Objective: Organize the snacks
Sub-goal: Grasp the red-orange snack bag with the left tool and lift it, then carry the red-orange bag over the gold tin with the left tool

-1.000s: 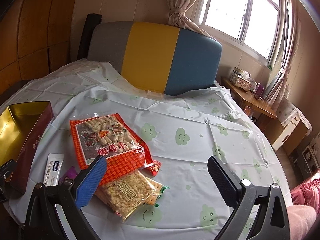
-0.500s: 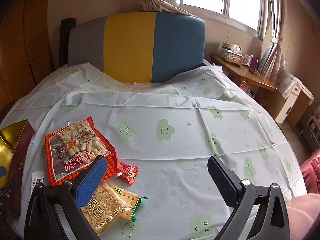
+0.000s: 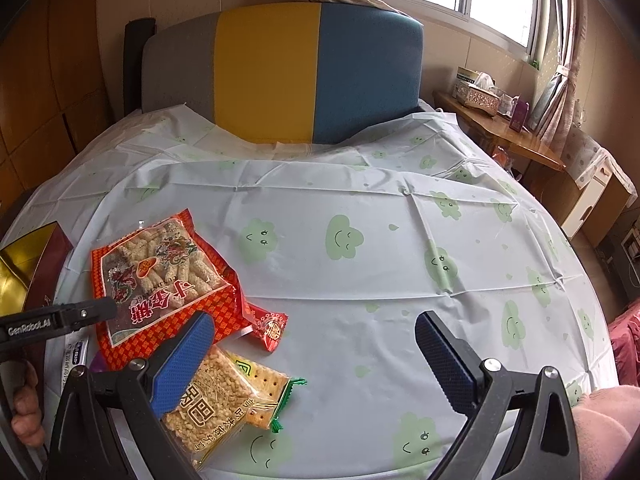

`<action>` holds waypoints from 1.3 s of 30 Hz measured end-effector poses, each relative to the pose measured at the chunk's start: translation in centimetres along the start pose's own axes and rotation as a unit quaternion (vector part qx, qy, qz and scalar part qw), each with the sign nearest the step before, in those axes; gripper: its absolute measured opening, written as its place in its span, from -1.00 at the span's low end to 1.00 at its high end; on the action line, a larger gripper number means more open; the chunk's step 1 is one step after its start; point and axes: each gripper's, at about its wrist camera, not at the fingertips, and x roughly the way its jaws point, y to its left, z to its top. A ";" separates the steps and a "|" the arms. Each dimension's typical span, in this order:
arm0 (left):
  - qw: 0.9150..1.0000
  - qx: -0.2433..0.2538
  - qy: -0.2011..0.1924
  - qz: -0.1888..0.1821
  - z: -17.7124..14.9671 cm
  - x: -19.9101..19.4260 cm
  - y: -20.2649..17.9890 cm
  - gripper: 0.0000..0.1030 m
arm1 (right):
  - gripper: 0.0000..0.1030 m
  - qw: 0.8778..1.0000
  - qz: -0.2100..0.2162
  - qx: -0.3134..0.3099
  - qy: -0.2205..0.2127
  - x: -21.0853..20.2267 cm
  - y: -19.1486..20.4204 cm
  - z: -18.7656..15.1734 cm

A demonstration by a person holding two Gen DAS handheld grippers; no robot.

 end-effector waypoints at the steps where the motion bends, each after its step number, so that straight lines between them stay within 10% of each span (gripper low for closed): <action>1: 1.000 -0.007 0.002 -0.002 0.2 0.4 0.2 0.25 | 0.98 1.000 0.001 -0.003 0.002 0.1 0.1 0.0; 8: 1.000 -0.006 -0.016 -0.027 1.2 -0.1 0.3 -0.93 | 0.95 1.000 0.005 -0.012 0.018 0.9 0.6 -0.2; 15: 0.998 0.045 -0.034 -0.004 1.5 -0.3 -1.0 -0.96 | 0.83 0.999 0.002 -0.034 0.033 1.6 1.4 -0.5; 21: 0.999 0.031 -0.023 0.010 1.9 0.9 -0.7 -0.55 | 0.83 0.999 -0.004 -0.039 0.034 1.5 1.7 -0.7; 26: 0.999 0.041 -0.036 -0.004 2.2 0.1 -0.9 -0.99 | 0.83 0.998 -0.005 -0.041 0.039 1.7 1.7 -0.9; 39: 0.986 0.118 -0.120 -0.009 3.7 -6.3 -3.3 -1.00 | 0.59 0.997 0.000 -0.061 0.051 2.2 2.2 -1.3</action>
